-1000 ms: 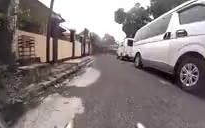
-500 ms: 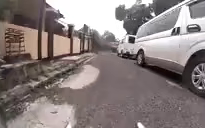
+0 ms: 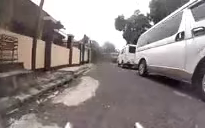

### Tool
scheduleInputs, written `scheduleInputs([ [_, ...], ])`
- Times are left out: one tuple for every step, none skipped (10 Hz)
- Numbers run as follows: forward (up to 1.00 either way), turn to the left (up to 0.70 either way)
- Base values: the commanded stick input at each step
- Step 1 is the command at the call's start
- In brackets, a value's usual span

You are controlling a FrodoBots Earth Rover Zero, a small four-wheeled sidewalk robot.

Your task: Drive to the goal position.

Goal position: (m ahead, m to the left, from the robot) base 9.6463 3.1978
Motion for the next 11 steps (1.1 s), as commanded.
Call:
scheduleInputs([
  [0.7, 0.0],
  [0.7, 0.0],
  [0.7, 0.0],
  [0.7, 0.0],
  [0.7, 0.0],
  [0.7, 0.0],
  [0.7, 0.0],
  [0.7, 0.0],
  [0.7, 0.0],
  [0.7, 0.0],
  [0.7, 0.0],
])
